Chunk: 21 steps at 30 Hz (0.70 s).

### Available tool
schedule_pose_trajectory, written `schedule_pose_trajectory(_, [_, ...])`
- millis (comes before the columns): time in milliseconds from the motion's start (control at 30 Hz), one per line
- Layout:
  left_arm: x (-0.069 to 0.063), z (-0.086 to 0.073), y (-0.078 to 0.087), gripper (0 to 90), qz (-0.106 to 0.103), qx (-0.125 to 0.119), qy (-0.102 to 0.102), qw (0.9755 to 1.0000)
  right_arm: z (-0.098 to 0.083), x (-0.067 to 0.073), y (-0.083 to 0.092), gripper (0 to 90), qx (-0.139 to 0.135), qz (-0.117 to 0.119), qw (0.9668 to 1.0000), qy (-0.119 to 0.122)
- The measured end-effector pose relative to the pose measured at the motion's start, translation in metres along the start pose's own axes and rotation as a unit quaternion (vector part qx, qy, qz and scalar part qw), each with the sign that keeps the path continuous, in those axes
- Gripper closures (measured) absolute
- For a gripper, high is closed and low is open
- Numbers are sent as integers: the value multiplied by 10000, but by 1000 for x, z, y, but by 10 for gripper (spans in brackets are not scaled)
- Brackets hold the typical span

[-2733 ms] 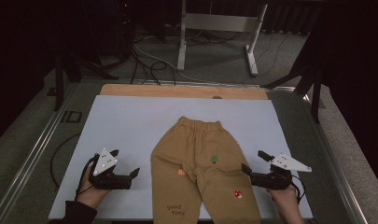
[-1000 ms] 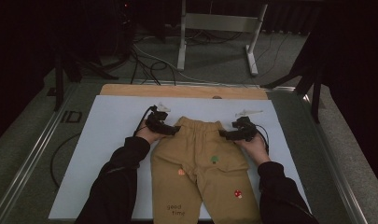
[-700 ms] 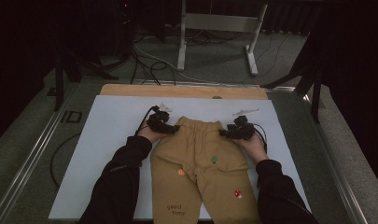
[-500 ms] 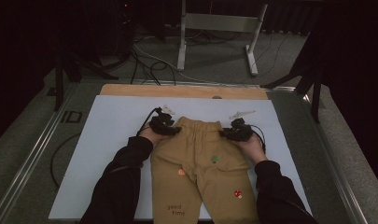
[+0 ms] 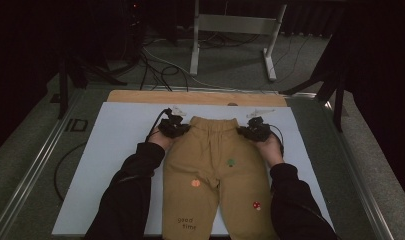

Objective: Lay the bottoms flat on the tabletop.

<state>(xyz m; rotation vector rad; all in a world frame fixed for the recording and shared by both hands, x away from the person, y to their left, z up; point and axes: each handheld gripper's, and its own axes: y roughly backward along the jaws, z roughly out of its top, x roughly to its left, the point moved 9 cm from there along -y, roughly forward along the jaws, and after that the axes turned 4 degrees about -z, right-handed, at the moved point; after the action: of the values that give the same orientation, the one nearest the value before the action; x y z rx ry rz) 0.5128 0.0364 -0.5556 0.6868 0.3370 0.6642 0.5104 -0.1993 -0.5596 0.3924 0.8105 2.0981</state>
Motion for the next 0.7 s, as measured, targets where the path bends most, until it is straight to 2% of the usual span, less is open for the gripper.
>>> schedule_pose_trajectory(67, [4, 8, 2, 887, 103, -44, -58, 9999, 9, -5, -1, 859, -45, -121, 9999, 71])
schedule_pose_trajectory(133, [9, 14, 3, 888, 209, -84, -118, 9997, 19, -7, -2, 859, -101, -146, 9998, 14])
schedule_pose_trajectory(367, [34, 29, 6, 887, 553, -239, -125, 9981, 45, -13, -14, 859, -181, -311, 9993, -83])
schedule_pose_trajectory(400, [37, 30, 6, 887, 586, -202, -152, 9980, 48, -14, -18, 858, -165, -354, 9992, -62])
schedule_pose_trajectory(433, [41, 32, 6, 887, 709, -153, -256, 9970, 50, -14, -19, 859, -139, -378, 9992, -79])
schedule_pose_trajectory(500, [48, 36, 6, 887, 829, -100, -290, 9961, 56, -15, -23, 859, -179, -394, 9987, -270])
schedule_pose_trajectory(533, [50, 37, 7, 886, 861, -110, -268, 9959, 60, -14, -26, 859, -178, -398, 9983, -386])
schedule_pose_trajectory(567, [55, 38, 9, 887, 902, -91, -232, 9956, 62, -13, -28, 859, -181, -427, 9981, -403])
schedule_pose_trajectory(600, [57, 38, 9, 887, 906, -85, -196, 9957, 66, -11, -30, 859, -204, -356, 9976, -563])
schedule_pose_trajectory(633, [61, 36, 9, 880, 850, -5, -92, 9963, 72, -8, -37, 852, -219, -393, 9966, -685])
schedule_pose_trajectory(667, [62, 36, 9, 880, 850, -12, -59, 9964, 72, -8, -37, 852, -219, -393, 9966, -685])
schedule_pose_trajectory(700, [64, 36, 10, 776, 905, -92, 5, 9959, 74, -7, -43, 753, -118, -550, 9966, -604])
